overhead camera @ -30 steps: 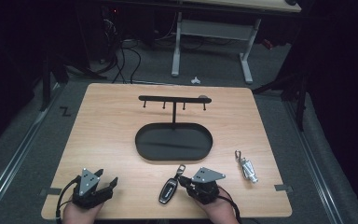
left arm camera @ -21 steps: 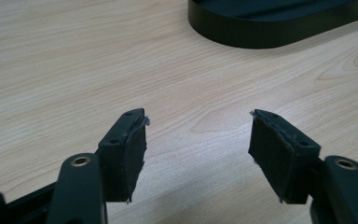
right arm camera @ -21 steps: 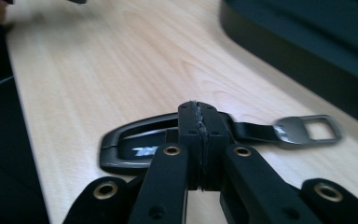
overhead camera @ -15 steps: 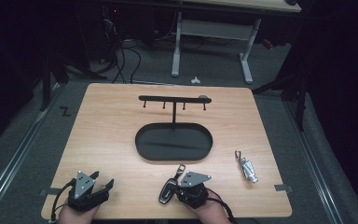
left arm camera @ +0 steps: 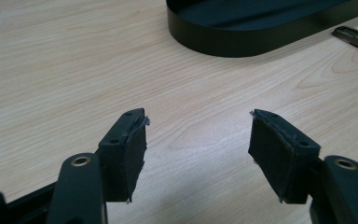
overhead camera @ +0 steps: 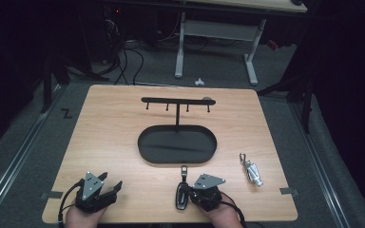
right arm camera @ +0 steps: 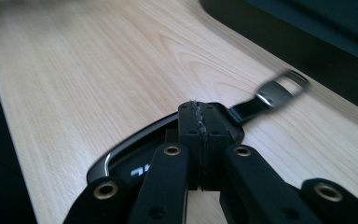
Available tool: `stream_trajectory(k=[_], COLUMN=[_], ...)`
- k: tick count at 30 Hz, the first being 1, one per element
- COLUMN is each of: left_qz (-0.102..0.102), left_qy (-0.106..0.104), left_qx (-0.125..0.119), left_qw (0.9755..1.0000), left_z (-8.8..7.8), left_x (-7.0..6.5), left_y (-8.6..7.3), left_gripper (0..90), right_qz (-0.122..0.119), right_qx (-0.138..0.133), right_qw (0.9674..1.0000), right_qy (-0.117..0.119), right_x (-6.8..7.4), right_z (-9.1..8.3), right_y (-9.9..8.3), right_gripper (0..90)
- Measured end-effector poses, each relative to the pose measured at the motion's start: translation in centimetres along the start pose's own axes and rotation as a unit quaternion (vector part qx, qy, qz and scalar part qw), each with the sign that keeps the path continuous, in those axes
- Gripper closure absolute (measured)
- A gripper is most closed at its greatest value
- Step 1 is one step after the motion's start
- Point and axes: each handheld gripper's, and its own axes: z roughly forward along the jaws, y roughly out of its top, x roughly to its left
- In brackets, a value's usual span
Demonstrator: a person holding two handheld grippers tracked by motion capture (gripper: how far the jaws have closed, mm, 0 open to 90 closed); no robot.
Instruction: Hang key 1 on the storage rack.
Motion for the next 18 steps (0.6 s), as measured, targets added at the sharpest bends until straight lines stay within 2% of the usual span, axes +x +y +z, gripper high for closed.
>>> stream_trajectory(k=[5,9,13,18], left_qz=[0.011,0.015,0.018,0.025], left_qy=[-0.013,-0.021,-0.029,-0.038], left_qx=[0.002,0.000,-0.004,-0.003], left_qw=[0.9999,0.9997,0.9994,0.9990], left_z=[0.9,1.6,2.5,3.4], left_x=[-0.6,-0.9,-1.3,-1.8], left_y=[0.6,1.2,1.9,2.4], left_gripper=[36.8,36.8,36.9,36.9], right_qz=[0.017,0.023,0.026,0.005], right_qx=[-0.002,-0.011,-0.012,0.004], right_qw=[0.9997,0.9993,0.9995,0.9999], right_qy=[-0.018,-0.026,-0.015,-0.014], right_x=[-1.1,-1.2,-0.8,0.4], right_z=[-1.2,-2.3,-3.1,-3.1], right_y=[-0.9,-1.4,-1.8,-2.3], right_gripper=[89.7,89.7,89.6,89.6])
